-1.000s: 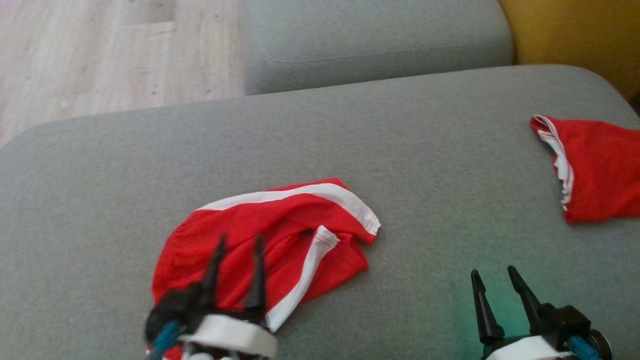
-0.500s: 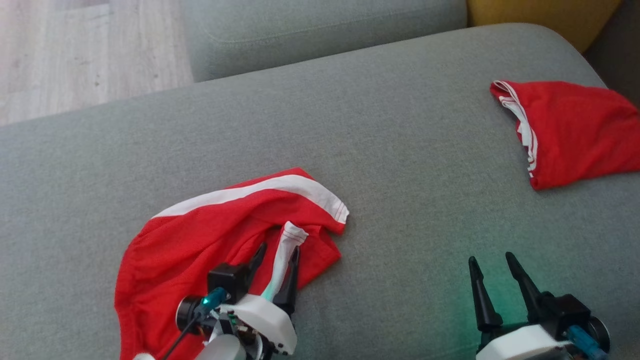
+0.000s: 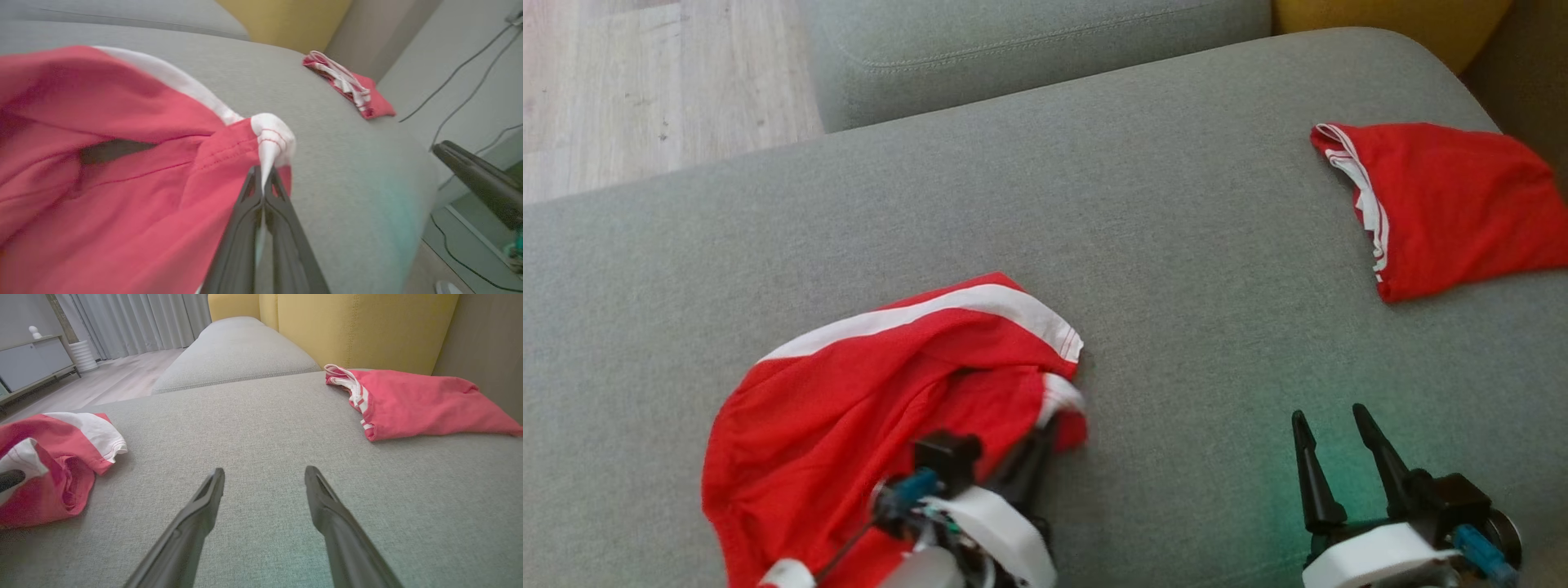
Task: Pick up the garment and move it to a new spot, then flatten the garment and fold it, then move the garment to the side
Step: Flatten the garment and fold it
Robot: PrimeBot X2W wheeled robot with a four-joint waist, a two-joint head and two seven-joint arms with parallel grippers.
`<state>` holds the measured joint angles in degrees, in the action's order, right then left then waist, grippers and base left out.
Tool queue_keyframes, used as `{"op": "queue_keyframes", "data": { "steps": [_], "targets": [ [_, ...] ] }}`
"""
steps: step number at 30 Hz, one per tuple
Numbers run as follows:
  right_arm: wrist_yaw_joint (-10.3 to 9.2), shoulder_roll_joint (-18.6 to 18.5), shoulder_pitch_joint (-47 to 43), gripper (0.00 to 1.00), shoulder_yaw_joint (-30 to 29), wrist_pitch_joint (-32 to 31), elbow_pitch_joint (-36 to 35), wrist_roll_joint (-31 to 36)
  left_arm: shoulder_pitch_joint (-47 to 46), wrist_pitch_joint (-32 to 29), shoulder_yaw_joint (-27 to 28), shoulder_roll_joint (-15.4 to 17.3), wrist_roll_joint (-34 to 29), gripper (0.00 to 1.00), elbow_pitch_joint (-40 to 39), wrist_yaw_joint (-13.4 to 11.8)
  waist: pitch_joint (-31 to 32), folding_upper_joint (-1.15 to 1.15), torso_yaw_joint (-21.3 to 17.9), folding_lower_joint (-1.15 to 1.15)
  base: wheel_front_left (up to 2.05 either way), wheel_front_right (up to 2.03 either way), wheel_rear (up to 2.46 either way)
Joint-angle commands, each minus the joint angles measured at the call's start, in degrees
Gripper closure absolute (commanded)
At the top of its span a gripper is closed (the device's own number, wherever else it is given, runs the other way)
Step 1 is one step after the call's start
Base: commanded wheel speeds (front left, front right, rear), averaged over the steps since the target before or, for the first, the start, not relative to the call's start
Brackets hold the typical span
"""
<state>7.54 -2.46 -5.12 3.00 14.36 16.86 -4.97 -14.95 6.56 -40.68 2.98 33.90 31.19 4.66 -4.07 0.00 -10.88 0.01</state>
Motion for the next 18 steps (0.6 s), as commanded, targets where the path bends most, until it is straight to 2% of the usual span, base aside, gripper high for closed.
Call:
{"op": "queue_keyframes", "data": {
  "steps": [1, 5, 6, 7, 8, 11, 15, 18],
  "targets": [
    [-0.05, -0.4, 2.2, 0.0, 1.1, 0.6, -1.5, -0.2, -2.0, 0.0, -0.1, -0.1, 0.7, 1.0, -2.8, 0.4, 0.0, 0.0, -0.1, -0.01, 0.0, 0.0, 0.0],
    [-0.05, -0.4, 2.5, 0.0, 1.0, 0.6, -1.3, -0.3, -1.8, -0.2, -5.5, -0.1, 2.4, 1.0, -4.7, 1.1, -0.1, 0.0, -0.5, -0.01, 0.0, 0.0, 0.0],
    [-0.05, -0.4, 2.5, 0.0, 1.0, 0.6, -1.3, -0.3, -1.6, 0.1, -6.8, -0.1, 3.0, 0.88, -5.0, 1.3, -0.1, 0.0, -0.6, -0.01, 0.0, 0.0, 0.0],
    [-0.05, -0.4, 2.5, 0.0, 1.0, 0.6, -1.2, -0.4, -1.4, 0.3, -7.9, -0.1, 4.2, 0.55, -5.2, 1.5, -0.1, 0.0, -0.8, -0.01, 0.0, 0.0, 0.0],
    [-0.05, -0.4, 2.5, 0.0, 1.1, 0.6, -1.2, -0.4, -1.3, 0.4, -9.2, -0.1, 5.3, 0.0, -5.2, 1.6, 0.0, 0.0, -0.9, -0.01, 0.0, 0.0, 0.0],
    [-0.05, -0.4, 2.2, 0.0, 1.0, 0.6, -0.9, -0.4, -2.0, 0.0, -12.3, -0.1, 6.8, 0.0, -4.4, 1.9, 0.2, 0.0, -0.9, -0.01, 0.0, 0.0, 0.0],
    [-0.05, -0.4, 1.3, 0.0, 0.1, 0.6, -0.8, -0.3, -2.8, -0.2, -13.5, -0.1, 8.1, 0.0, -4.2, 1.8, 1.1, 0.0, 0.1, -0.01, 0.0, 0.0, 0.0],
    [-0.05, -0.4, 0.8, 0.0, -0.7, 0.6, -1.2, -0.2, -2.8, 2.1, -12.0, 1.2, 7.4, 0.0, -5.6, 0.0, 1.9, 0.0, 1.4, -0.01, 0.0, 0.0, 0.0]
  ]
}}
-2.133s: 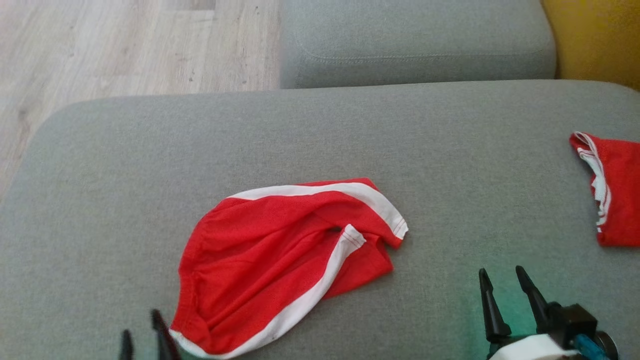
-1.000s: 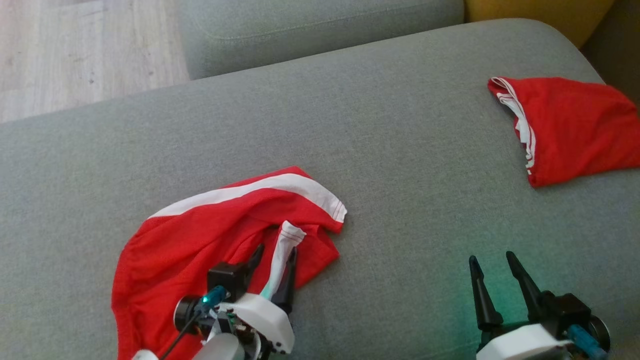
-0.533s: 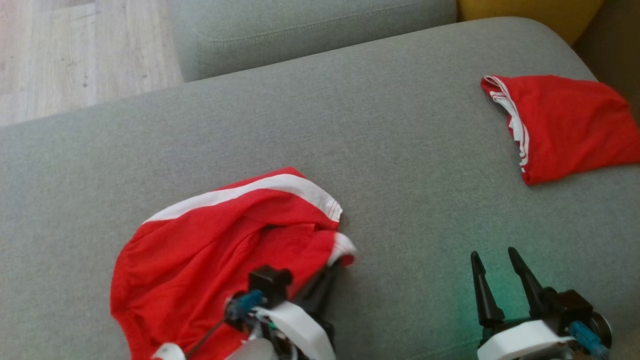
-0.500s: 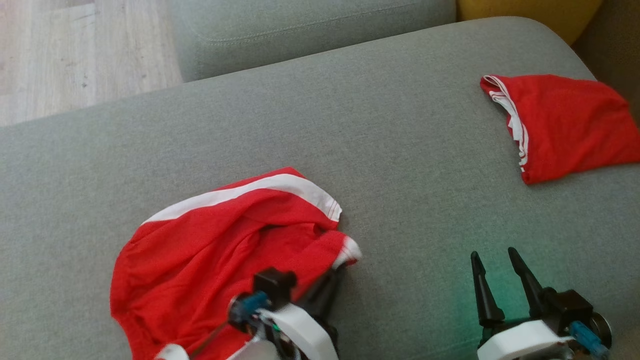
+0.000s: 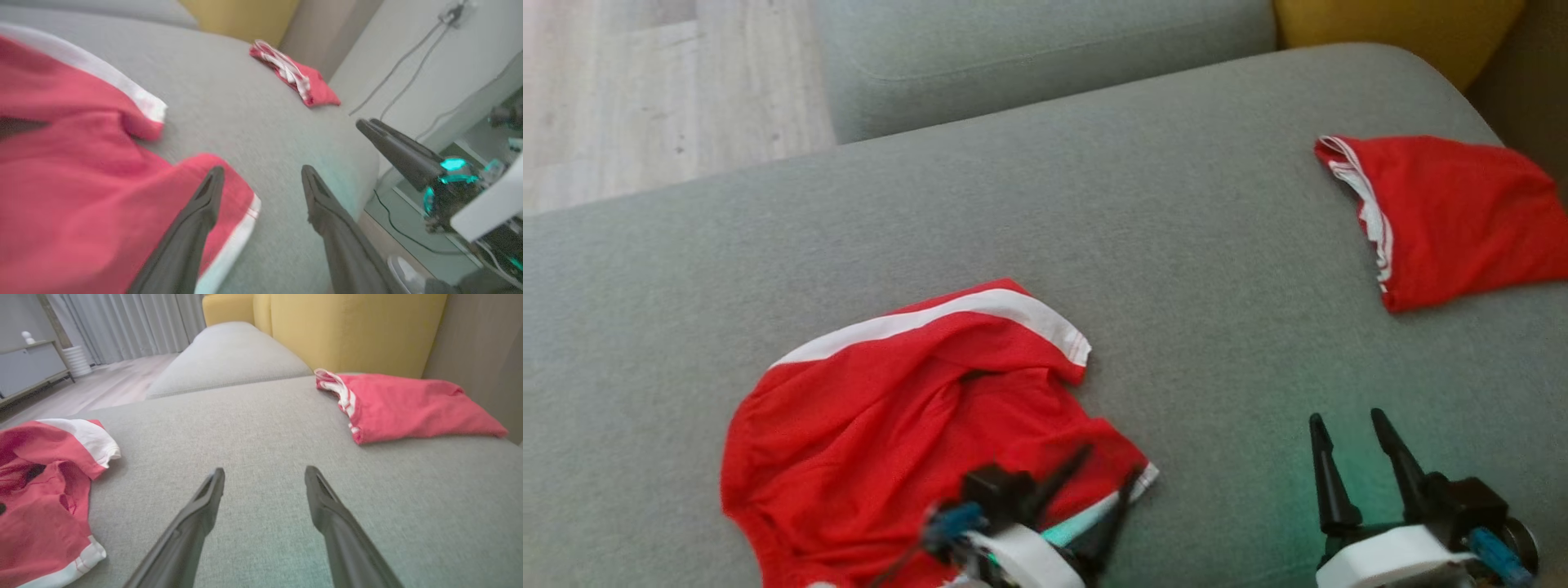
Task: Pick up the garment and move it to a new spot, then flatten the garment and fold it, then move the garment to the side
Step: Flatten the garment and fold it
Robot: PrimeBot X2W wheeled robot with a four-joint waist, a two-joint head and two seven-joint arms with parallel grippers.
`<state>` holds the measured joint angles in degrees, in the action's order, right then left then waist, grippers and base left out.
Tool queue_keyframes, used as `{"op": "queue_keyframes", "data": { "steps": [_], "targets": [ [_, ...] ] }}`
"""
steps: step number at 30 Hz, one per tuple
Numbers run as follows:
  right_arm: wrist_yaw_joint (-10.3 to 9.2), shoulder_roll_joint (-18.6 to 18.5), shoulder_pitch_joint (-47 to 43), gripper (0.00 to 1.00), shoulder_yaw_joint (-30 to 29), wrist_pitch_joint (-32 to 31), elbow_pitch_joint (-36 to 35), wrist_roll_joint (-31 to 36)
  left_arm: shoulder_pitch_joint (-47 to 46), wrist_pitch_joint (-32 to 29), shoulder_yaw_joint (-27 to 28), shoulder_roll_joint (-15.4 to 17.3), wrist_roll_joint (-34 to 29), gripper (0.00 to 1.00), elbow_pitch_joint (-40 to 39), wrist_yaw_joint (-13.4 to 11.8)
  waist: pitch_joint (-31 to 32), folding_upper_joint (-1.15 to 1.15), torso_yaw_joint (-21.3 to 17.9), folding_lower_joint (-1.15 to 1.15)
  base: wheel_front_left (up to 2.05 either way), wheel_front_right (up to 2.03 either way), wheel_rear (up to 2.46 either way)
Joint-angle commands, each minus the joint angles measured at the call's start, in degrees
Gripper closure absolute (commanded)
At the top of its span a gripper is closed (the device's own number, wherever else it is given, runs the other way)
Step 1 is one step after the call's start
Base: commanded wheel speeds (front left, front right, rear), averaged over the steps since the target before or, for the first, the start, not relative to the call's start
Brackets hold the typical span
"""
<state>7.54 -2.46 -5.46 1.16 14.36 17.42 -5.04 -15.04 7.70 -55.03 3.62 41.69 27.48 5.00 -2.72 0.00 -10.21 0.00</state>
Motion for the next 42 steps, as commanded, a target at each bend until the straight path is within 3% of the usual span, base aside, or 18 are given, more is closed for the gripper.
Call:
{"op": "queue_keyframes", "data": {
  "steps": [1, 6, 7, 12, 17, 21, 26, 32, 42],
  "targets": [
    [-0.05, -0.4, 1.0, 0.0, 0.8, 0.6, -1.9, 0.0, -2.4, 2.0, 3.2, 1.4, -0.6, 0.0, -2.7, -1.4, 0.9, 0.0, 1.2, 0.0, 0.0, 0.0, 0.0],
    [-0.05, -0.4, 0.2, 0.0, -1.2, 0.6, -3.1, 0.9, 1.4, 5.7, 8.4, 7.8, -2.2, 0.0, -8.2, -8.0, 2.7, 0.0, 4.3, 0.0, 0.0, 0.0, 0.0],
    [-0.05, -0.4, -0.1, 0.0, -2.1, 0.6, -3.6, 1.1, 4.3, 6.5, 11.8, 9.7, -1.0, 0.0, -10.6, -9.8, 3.3, 0.0, 5.9, 0.0, 0.0, 0.0, 0.0],
    [-0.05, -0.4, -0.8, 0.0, -3.7, 0.6, -3.9, 1.6, 9.9, 7.2, 18.7, 14.1, -2.8, 0.0, -14.9, -12.8, 4.6, 0.0, 10.0, 0.0, 0.0, 0.0, 0.0],
    [-0.05, -0.4, -1.0, 0.0, -4.4, 0.6, -3.9, 1.3, 15.1, 7.3, 27.7, 15.3, -9.0, 0.0, -19.3, -14.6, 5.3, 0.0, 13.2, 0.0, 0.0, 0.0, 0.0],
    [-0.05, -0.4, -1.2, 0.0, -3.8, 0.6, -3.6, 0.7, 18.1, 7.3, 32.4, 14.6, -12.8, 0.0, -20.3, -14.2, 5.5, 0.0, 14.5, 0.0, 0.0, 0.0, 0.0],
    [-0.05, -0.4, -1.7, 0.0, -2.2, 0.6, -1.8, -1.2, 21.8, 7.3, 37.4, 12.5, -17.2, 0.0, -18.5, -10.8, 5.8, 0.0, 15.3, 0.0, 0.0, 0.0, 0.0],
    [-0.05, -0.4, -2.0, 0.0, -0.4, 0.6, -0.5, -2.4, 23.6, 7.3, 40.5, 9.7, -20.1, 0.0, -15.5, -6.1, 5.8, 0.0, 15.1, 0.0, 0.0, 0.0, 0.0],
    [-0.05, -0.4, -1.0, 0.0, 0.4, 0.6, -0.4, -2.4, 23.2, 7.3, 44.2, 7.0, -23.6, 0.0, -11.7, -1.8, 5.4, 0.0, 14.4, 0.0, 0.0, 0.0, 0.0]
  ]
}}
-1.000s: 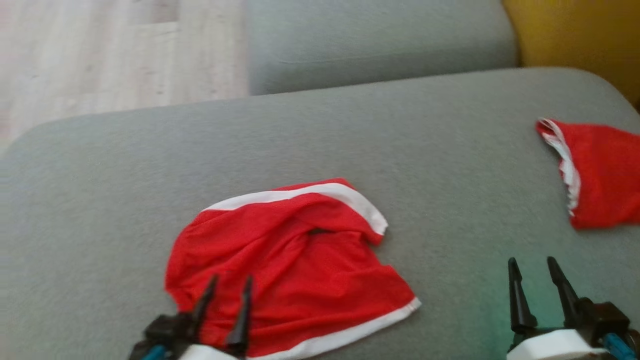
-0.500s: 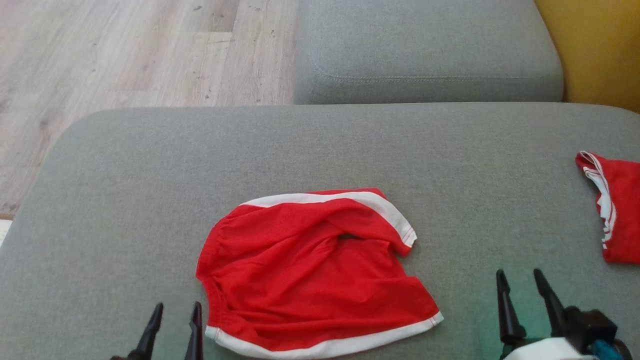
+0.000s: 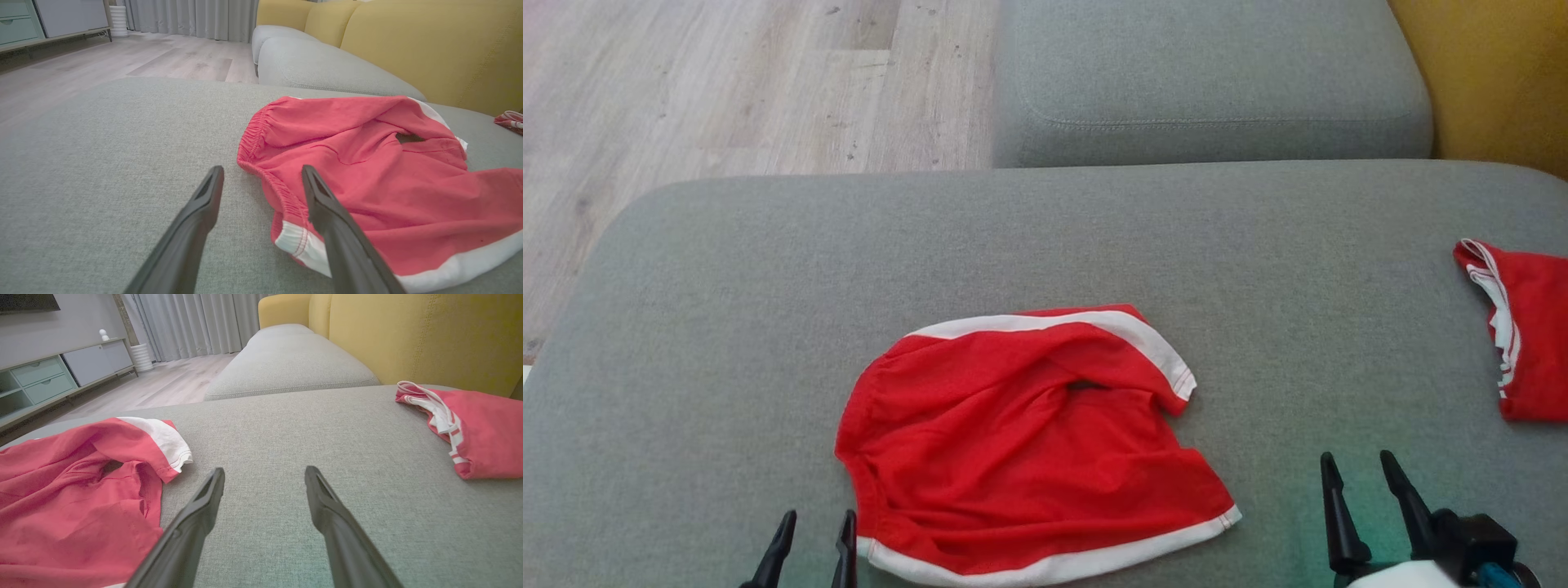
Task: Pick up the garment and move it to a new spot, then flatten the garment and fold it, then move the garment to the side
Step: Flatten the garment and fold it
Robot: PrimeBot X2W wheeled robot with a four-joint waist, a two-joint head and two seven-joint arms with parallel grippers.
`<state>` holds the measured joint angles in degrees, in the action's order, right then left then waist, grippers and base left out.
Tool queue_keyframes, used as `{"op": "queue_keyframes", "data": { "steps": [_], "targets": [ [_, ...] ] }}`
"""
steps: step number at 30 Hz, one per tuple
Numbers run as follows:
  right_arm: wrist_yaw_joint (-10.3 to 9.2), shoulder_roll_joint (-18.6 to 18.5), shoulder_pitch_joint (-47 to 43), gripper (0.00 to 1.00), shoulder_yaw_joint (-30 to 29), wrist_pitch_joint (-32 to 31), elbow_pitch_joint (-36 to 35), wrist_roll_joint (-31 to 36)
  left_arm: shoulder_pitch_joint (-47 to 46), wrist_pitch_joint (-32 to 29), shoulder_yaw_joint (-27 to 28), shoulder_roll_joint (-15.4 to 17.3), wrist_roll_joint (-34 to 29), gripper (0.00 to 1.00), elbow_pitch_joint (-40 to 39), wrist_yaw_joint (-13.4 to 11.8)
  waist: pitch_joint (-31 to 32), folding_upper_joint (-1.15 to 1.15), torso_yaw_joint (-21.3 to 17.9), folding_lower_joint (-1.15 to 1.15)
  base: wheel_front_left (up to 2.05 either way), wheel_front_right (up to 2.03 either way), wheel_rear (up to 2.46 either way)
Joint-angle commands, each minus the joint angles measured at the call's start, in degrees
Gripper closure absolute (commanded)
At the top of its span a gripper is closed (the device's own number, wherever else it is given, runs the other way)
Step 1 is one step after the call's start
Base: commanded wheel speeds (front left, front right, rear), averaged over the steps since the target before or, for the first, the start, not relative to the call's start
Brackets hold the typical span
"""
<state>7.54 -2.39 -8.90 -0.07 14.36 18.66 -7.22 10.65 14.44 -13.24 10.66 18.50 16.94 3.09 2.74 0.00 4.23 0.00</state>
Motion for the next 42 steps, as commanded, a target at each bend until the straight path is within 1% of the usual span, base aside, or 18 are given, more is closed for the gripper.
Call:
{"op": "queue_keyframes", "data": {
  "steps": [1, 4, 7, 12, 15, 21, 30, 42],
  "targets": [
    [-0.05, -0.5, 2.5, 0.0, 1.7, 0.6, -1.7, 0.0, -2.5, 0.6, 2.6, -0.2, -0.6, 0.0, -1.0, 0.4, 0.0, 0.0, 0.0, 0.0, 0.0, 0.0, 0.0],
    [-0.05, -0.5, 2.7, 0.0, 2.7, 0.6, -2.4, 0.0, -2.0, 0.6, 2.1, 0.0, -0.3, 0.0, -0.3, 1.6, 0.0, 0.0, -0.2, 0.0, 0.0, 0.0, 0.0],
    [-0.05, -0.5, 2.9, 0.0, 5.1, 0.4, -2.3, -1.3, -1.5, -0.8, 1.4, 1.2, 0.5, 0.0, 0.1, 2.6, 0.0, 0.0, -0.3, 0.0, 0.0, 0.0, 0.0],
    [-0.05, -0.5, 4.1, 0.0, 10.3, -6.8, -1.1, -2.8, -1.2, -6.6, -0.6, 4.0, 2.5, 0.0, -1.2, 3.6, -0.6, 0.0, -0.1, 0.0, 0.0, 0.0, 0.0],
    [-0.05, -0.5, 4.9, 0.0, 13.4, -11.1, 0.6, -1.7, -1.4, -9.4, -2.0, 5.3, 4.0, 0.0, -2.0, 4.0, -1.1, 0.0, 0.1, 0.0, 0.0, 0.0, 0.0],
    [-0.05, -1.0, 6.3, 0.0, 16.5, -15.7, 4.2, -0.4, -2.1, -12.9, -5.1, 7.1, 7.1, 0.0, -3.4, 4.3, -2.0, 0.0, 0.6, 0.0, 0.0, 0.0, 0.0],
    [-0.05, -1.0, 8.0, 0.0, 17.4, -16.5, 7.0, 0.6, -3.5, -14.0, -8.2, 9.1, 10.3, 0.0, -4.0, 4.4, -2.7, 0.0, 0.5, 0.0, 0.0, 0.0, 0.0],
    [-0.05, -0.9, 9.9, 0.0, 19.2, -16.2, 9.2, 0.0, -7.8, -13.9, -11.7, 12.0, 12.7, 0.0, -1.6, 4.4, -3.9, 0.0, -0.7, 0.0, 0.0, 0.0, 0.0]
  ]
}}
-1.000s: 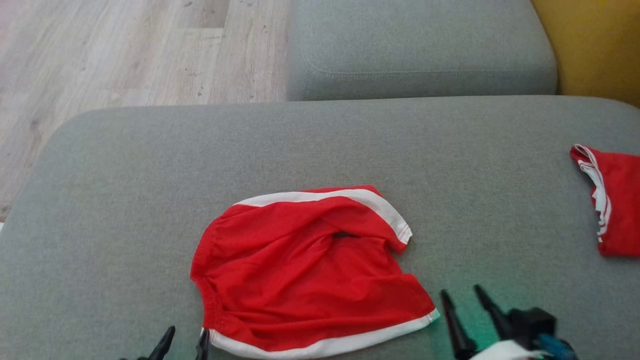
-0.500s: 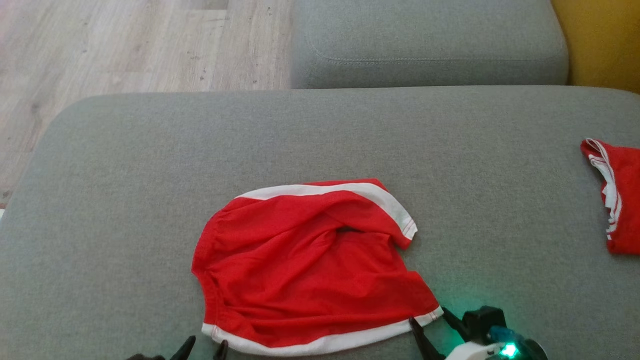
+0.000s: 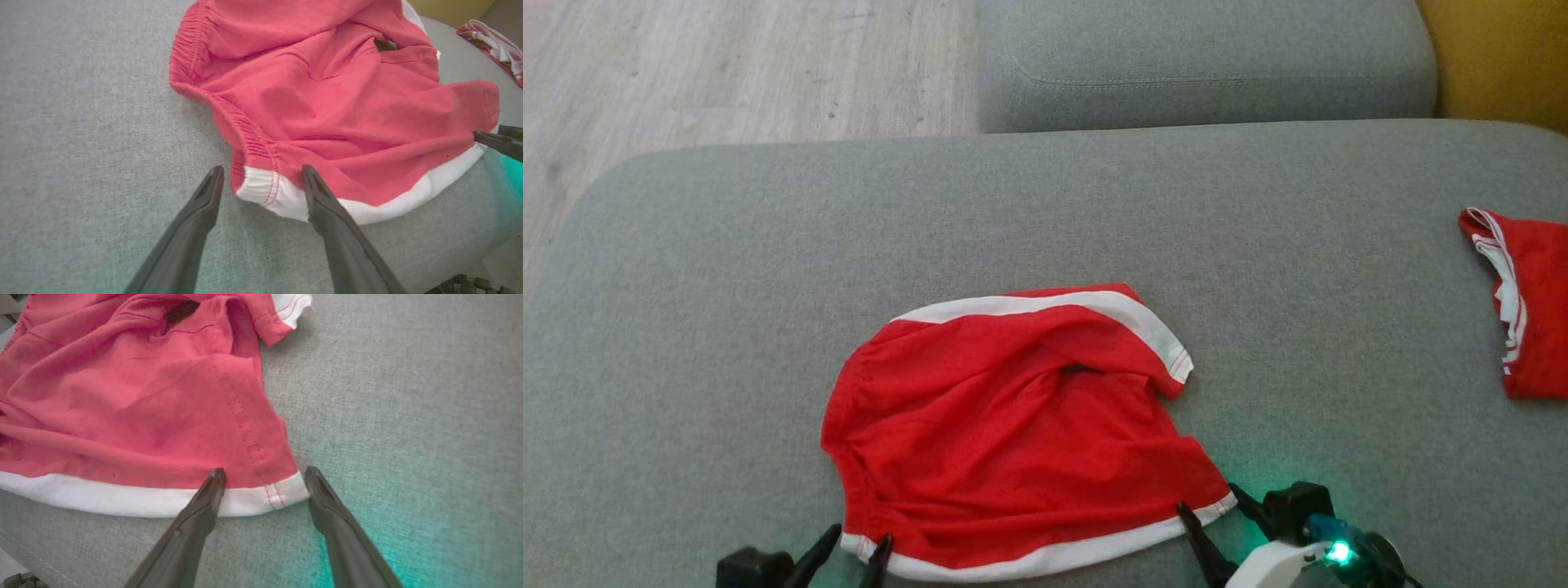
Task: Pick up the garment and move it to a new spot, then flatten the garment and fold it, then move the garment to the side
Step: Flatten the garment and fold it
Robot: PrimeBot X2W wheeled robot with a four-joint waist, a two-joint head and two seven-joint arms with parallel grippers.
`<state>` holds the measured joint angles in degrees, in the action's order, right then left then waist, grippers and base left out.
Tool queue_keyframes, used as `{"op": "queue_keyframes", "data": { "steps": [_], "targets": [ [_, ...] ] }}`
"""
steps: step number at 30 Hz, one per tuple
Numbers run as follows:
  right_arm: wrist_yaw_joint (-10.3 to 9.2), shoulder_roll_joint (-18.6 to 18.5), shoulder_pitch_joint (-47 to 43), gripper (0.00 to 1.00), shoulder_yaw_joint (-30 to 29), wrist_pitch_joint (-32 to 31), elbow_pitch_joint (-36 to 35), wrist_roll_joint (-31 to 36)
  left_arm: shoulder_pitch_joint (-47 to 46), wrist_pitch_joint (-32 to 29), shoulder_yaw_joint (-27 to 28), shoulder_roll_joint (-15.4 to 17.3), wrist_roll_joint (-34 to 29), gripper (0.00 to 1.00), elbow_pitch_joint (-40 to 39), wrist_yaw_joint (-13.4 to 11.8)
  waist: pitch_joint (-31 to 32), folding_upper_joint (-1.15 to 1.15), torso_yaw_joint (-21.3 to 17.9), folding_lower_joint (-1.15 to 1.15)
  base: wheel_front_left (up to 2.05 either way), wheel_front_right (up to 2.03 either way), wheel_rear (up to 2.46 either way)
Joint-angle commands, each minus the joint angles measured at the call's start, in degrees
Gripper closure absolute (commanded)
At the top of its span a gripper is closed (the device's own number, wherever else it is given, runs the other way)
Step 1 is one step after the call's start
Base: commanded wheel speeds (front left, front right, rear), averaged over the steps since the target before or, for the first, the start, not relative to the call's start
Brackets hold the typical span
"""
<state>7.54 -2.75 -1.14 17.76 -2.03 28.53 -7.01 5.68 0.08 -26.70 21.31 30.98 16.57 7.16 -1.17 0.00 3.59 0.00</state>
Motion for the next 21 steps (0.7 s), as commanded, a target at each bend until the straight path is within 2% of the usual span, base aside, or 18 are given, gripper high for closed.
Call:
{"op": "queue_keyframes", "data": {
  "steps": [1, 9, 10, 11, 12, 13, 14, 18, 21],
  "targets": [
    [-0.05, -0.5, 2.3, 0.0, 1.6, 0.1, -0.5, -0.4, -3.0, 0.5, 1.5, 1.5, 0.6, 0.0, -0.9, 0.3, -0.1, 0.0, -0.2, 0.0, 0.0, 0.0, 0.0],
    [-0.05, -0.7, 2.7, 0.0, 3.3, -1.0, 1.1, -1.7, -4.0, 1.3, -1.0, 2.6, 2.3, 0.0, 0.5, 0.3, 0.0, 0.0, -0.4, 0.0, 0.0, 0.0, 0.0],
    [-0.05, -0.7, 2.8, 0.35, 3.6, -1.0, 1.2, -2.3, -4.2, 1.4, -1.3, 2.7, 2.5, 0.15, 0.6, 0.3, 0.0, 0.0, -0.5, 0.0, 0.0, 0.0, 0.0],
    [-0.05, -0.7, 3.0, 0.82, 4.0, -1.1, 1.3, -3.2, -4.4, 1.5, -1.7, 2.8, 2.8, 0.4, 0.6, 0.3, -0.1, 0.0, -0.5, 0.0, 0.0, 0.0, 0.0],
    [-0.05, -0.7, 3.2, 1.0, 4.5, -1.2, 1.5, -3.9, -4.7, 1.5, -2.2, 2.9, 3.1, 0.55, 0.6, 0.3, -0.1, 0.0, -0.5, 0.0, 0.0, 0.0, 0.0],
    [-0.05, -1.0, 3.4, 1.0, 5.1, -1.3, 1.7, -4.4, -4.9, 1.5, -2.6, 2.9, 3.5, 0.89, 0.5, 0.3, 0.0, 0.0, -0.5, 0.0, 0.0, 0.0, 0.0],
    [-0.05, -1.1, 3.6, 1.0, 5.1, -1.0, 1.6, -5.7, -5.0, 1.5, -2.9, 3.0, 3.9, 1.0, 0.5, 0.3, 0.0, 0.0, -0.6, 0.0, 0.0, 0.0, 0.0],
    [-0.05, -1.1, 3.5, 1.0, 2.5, -0.7, -1.9, -13.8, -4.3, 1.0, -3.0, 3.4, 7.7, 1.0, -2.6, 0.3, 0.6, 0.0, -1.0, 0.0, 0.0, 0.0, 0.0],
    [-0.05, -2.4, 2.2, 1.0, -0.1, -2.7, -10.0, -22.1, -2.4, 0.2, -1.2, 3.8, 13.1, 1.0, -10.1, 0.3, 1.1, 0.0, -1.5, 0.0, 0.0, 0.0, 0.0]
  ]
}}
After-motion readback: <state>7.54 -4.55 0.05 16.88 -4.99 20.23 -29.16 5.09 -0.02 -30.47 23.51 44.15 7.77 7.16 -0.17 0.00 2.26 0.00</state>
